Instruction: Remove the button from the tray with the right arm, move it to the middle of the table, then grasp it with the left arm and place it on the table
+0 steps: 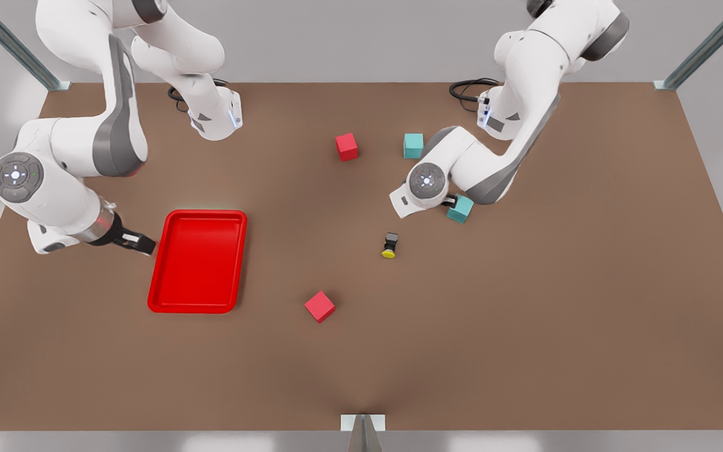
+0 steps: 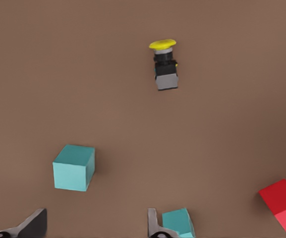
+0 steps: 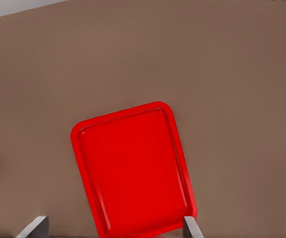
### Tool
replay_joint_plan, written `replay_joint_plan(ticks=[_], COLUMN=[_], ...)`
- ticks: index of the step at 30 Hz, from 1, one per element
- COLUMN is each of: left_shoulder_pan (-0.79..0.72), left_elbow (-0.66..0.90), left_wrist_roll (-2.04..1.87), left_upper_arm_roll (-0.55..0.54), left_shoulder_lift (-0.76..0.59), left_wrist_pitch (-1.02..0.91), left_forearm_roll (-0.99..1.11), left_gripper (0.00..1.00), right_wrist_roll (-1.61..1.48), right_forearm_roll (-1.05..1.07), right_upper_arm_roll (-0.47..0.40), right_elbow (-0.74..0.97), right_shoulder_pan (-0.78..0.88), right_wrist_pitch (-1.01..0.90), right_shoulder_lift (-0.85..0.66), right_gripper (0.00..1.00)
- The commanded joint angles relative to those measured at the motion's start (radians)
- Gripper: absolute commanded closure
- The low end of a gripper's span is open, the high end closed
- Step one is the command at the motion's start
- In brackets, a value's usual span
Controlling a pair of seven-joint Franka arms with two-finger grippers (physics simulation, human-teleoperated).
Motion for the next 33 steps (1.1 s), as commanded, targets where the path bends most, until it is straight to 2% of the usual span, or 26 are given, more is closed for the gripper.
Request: replay_joint_plan(ticks=[1, 3, 8, 11, 15, 17, 19, 33], left_shoulder_pan=[0.000, -0.006, -0.009, -0.070, -0.084, -0.153, -0.153, -0.181], left_elbow=[-0.073, -0.120, -0.123, -0.122, -0.103, -0.076, -0.077, -0.063], left_wrist_roll=[-0.330, -0.400, -0.495, -0.555, -0.626, -0.657, -0.655, -0.706], left_upper_arm_roll=[0.002, 0.002, 0.002, 0.039, 0.042, 0.134, 0.151, 0.152], left_shoulder_lift=[-0.002, 0.003, 0.090, 0.127, 0.189, 0.207, 0.213, 0.321], left_wrist_pitch=[0.399, 0.495, 0.638, 0.735, 0.744, 0.744, 0.743, 0.746], left_forearm_roll=[0.073, 0.095, 0.159, 0.177, 0.239, 0.256, 0.297, 0.328], left_gripper=[0.00, 0.00, 0.00, 0.00, 0.00, 0.00, 0.00, 0.00], right_wrist_roll=[-0.393, -0.393, -0.384, -0.384, -0.393, -0.393, -0.393, -0.395], right_forearm_roll=[0.004, 0.004, 0.015, 0.004, 0.007, 0.006, 0.006, 0.000], right_upper_arm_roll=[0.000, 0.000, 0.000, 0.000, -0.001, -0.001, -0.001, -0.001], right_elbow=[0.001, 0.003, 0.024, 0.030, 0.021, 0.019, 0.021, 0.021], right_shoulder_pan=[0.001, 0.001, 0.007, 0.001, -0.019, -0.022, -0.020, -0.020], right_wrist_pitch=[-0.029, -0.029, -0.033, -0.027, -0.035, -0.037, -0.037, -0.043], right_shoulder_lift=[-0.001, -0.001, 0.008, 0.017, 0.019, 0.022, 0.022, 0.022], right_gripper=[0.00, 0.00, 0.00, 0.00, 0.00, 0.00, 0.00, 0.00])
